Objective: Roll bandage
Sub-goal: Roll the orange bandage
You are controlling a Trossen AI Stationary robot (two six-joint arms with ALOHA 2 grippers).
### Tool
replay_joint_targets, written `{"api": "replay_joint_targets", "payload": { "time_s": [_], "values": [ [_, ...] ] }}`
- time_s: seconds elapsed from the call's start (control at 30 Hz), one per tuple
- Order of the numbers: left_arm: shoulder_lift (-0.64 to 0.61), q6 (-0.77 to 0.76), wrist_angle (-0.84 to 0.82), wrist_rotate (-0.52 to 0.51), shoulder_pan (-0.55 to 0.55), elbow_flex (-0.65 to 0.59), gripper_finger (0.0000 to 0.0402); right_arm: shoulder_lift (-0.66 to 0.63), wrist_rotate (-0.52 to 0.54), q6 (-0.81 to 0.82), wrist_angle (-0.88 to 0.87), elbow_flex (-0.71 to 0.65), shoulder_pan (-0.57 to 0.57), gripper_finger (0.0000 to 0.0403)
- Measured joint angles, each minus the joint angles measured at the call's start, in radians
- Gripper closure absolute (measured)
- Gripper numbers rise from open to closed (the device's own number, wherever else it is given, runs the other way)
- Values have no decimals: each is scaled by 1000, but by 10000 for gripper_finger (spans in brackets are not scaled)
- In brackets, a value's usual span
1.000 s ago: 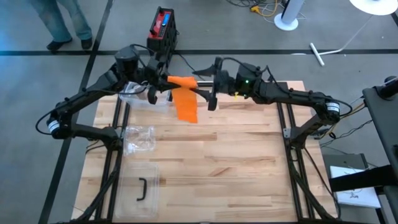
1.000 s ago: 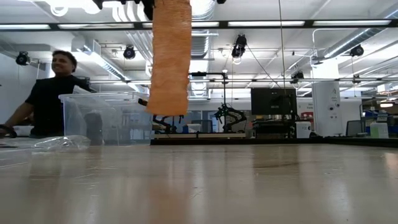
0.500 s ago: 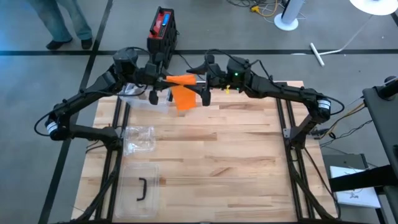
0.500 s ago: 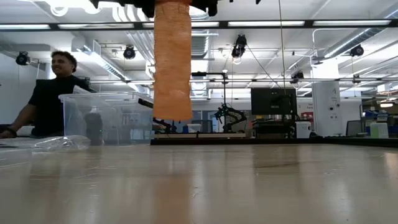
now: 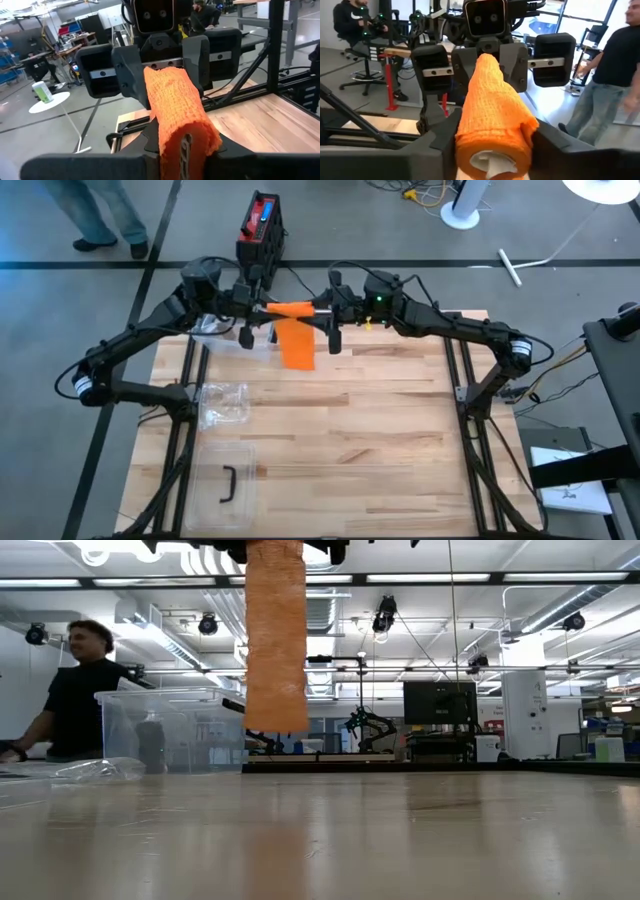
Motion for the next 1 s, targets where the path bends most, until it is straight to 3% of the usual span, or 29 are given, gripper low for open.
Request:
{"api": "replay_joint_targets", "payload": {
  "time_s": [0.17, 0.37, 0.67, 0.83, 1.0],
  "values": [
    [-7, -4, 7, -4, 0, 1, 339, -1, 2, -24, 1, 2, 0, 298],
    [-40, -24, -73, -70, 1, 2, 272, -6, 2, -126, -89, 50, -6, 357],
    [-115, -5, -124, -112, 62, -58, 169, -15, -7, -272, -56, 61, -13, 352],
    [-141, -6, 13, -116, 100, -175, 154, -16, -102, -265, -20, 49, -35, 360],
    [-176, -8, 140, -115, 104, -284, 159, -16, -99, -268, -24, -11, -47, 360]
  ]
}}
